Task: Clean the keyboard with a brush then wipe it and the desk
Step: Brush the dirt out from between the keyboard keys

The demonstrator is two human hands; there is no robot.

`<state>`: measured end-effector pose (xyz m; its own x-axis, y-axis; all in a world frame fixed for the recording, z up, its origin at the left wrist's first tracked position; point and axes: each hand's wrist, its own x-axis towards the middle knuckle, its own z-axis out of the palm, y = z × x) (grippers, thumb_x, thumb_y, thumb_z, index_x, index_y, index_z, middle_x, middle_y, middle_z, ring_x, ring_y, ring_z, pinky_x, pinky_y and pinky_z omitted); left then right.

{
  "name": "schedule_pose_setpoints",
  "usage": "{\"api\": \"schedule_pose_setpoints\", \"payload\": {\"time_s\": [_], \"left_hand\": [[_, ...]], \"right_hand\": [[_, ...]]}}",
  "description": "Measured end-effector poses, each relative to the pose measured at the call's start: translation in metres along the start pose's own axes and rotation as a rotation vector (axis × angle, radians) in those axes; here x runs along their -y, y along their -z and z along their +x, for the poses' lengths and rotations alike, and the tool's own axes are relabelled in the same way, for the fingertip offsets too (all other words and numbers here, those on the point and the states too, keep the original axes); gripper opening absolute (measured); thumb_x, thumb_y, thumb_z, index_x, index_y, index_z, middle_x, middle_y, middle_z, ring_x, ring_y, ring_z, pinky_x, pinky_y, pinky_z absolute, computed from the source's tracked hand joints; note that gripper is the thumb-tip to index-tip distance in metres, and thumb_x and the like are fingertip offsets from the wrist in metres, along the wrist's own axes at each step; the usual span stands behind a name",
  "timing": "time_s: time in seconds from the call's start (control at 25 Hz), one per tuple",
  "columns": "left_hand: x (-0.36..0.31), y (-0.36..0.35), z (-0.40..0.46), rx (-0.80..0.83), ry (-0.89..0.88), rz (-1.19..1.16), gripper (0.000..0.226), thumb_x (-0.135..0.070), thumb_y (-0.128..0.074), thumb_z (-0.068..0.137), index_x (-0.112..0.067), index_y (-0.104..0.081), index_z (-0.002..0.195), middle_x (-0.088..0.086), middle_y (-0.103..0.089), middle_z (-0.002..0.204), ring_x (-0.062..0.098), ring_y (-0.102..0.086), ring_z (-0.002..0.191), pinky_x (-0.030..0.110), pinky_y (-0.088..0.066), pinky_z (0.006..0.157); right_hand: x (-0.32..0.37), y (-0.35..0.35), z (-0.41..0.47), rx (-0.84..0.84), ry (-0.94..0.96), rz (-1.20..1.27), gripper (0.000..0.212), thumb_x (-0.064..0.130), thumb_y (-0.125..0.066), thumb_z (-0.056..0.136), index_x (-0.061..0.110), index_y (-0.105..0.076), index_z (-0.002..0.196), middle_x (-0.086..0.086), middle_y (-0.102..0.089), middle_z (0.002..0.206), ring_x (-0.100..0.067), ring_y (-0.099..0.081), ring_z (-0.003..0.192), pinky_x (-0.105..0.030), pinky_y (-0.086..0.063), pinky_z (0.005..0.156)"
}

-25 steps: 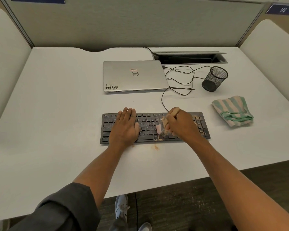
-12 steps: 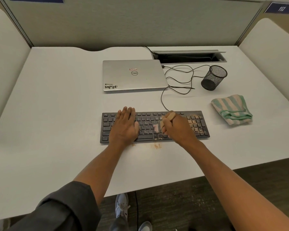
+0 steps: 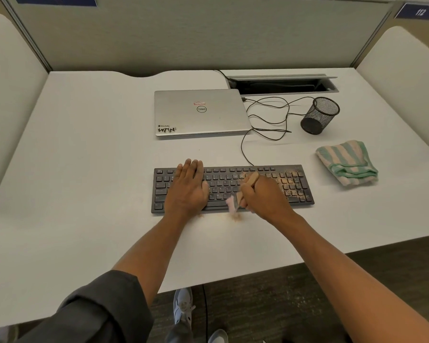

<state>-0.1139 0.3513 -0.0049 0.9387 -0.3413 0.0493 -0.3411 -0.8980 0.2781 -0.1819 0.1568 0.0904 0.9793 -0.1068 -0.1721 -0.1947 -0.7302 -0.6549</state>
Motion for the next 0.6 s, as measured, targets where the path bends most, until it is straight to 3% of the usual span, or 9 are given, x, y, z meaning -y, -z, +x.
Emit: {"api": "schedule_pose_setpoints", "payload": {"time_s": [0.28, 0.44, 0.6], "left_hand": [[0.0005, 0.0004, -0.0002, 0.002, -0.004, -0.002, 0.072, -0.040, -0.017, 0.096, -0.005, -0.021, 0.159, 0.016, -0.026, 0.165, 0.028, -0.013, 0.156, 0.040, -0.001, 0.128], [0.0013, -0.0007, 0.0001, -0.001, -0.005, 0.002, 0.071, -0.039, -0.018, 0.097, -0.004, -0.022, 0.159, 0.016, -0.027, 0.164, 0.029, -0.014, 0.155, 0.041, -0.002, 0.128], [0.0013, -0.0012, 0.0003, -0.013, -0.007, -0.006, 0.070, -0.038, -0.022, 0.098, -0.003, -0.024, 0.158, 0.017, -0.029, 0.163, 0.030, -0.016, 0.155, 0.041, -0.002, 0.128]], "right_hand": [[0.0023, 0.0006, -0.0002, -0.115, 0.025, 0.138, 0.017, 0.017, -0.051, 0.096, 0.016, -0.067, 0.090, 0.001, -0.073, 0.072, -0.014, -0.070, 0.072, -0.041, -0.060, 0.072], [0.0014, 0.0031, 0.0037, -0.054, -0.010, 0.078, 0.022, 0.017, -0.049, 0.091, 0.015, -0.067, 0.079, -0.002, -0.072, 0.067, -0.022, -0.070, 0.068, -0.048, -0.059, 0.070], [0.0037, 0.0032, 0.0028, -0.150, 0.031, 0.104, 0.022, 0.017, -0.050, 0.094, 0.016, -0.069, 0.083, 0.001, -0.072, 0.070, -0.020, -0.070, 0.070, -0.044, -0.059, 0.070]]}}
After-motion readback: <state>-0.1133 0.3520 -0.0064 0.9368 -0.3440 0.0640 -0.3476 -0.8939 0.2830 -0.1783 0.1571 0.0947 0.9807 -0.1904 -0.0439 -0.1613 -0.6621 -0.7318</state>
